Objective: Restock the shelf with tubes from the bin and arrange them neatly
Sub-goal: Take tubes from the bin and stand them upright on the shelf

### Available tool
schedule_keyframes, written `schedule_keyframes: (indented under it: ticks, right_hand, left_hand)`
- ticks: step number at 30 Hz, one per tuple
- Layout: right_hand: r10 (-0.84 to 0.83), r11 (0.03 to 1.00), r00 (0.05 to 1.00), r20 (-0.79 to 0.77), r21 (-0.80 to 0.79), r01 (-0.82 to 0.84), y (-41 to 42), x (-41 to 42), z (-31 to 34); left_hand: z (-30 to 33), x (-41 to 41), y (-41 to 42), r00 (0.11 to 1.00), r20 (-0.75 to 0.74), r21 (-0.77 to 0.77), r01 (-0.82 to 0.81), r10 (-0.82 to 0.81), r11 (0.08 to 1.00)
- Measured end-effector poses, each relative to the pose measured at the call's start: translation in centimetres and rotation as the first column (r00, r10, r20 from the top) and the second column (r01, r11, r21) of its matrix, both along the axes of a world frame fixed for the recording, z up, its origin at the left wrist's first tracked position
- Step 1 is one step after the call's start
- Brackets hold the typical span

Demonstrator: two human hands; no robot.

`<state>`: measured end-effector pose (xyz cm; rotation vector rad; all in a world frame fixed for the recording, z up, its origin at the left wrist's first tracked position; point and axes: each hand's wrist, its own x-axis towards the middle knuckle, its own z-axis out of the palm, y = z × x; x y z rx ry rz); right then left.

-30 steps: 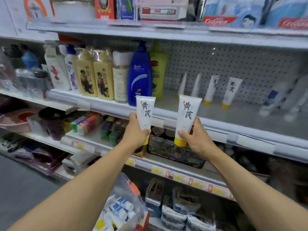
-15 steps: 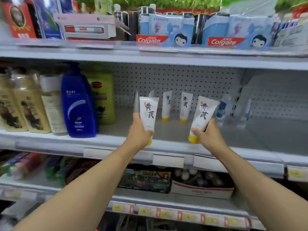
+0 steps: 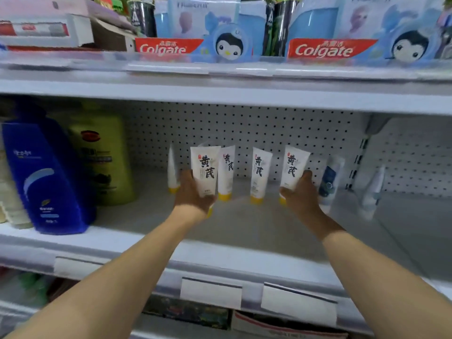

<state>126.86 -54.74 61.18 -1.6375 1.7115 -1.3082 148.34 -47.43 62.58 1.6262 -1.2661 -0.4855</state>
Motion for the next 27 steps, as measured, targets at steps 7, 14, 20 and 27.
schedule_keyframes:
  ticks: [7,14,20,27]
  right_hand:
    - [-0.062,0.996,0.998,0.012,0.059,0.061,-1.9,0.5,-1.5]
    - [-0.094,0.980,0.996,-0.006,0.176,0.094,-1.1,0.8,-1.8]
    - [-0.103,0.969,0.963,-0.251,0.192,0.153,2.0,1.8,-1.5]
    - [0.267,0.951,0.863,-0.430,0.261,-0.164,5.1,7.3,-0.6]
  left_hand:
    - [-0.3,1.3,0.5,0.996,0.045,0.008,-0.078,0.078,0.997]
    - [-0.6,3.1,1.2,0.996,-0.023,-0.038,-0.091,0.090,0.995]
    - [-0.8,5.2,1.3,0.991,-0.068,-0.007,-0.119,0.119,0.993]
    - [-1.1,6.9,0.0,0.983,-0.010,0.030,-0.184,0.184,0.982]
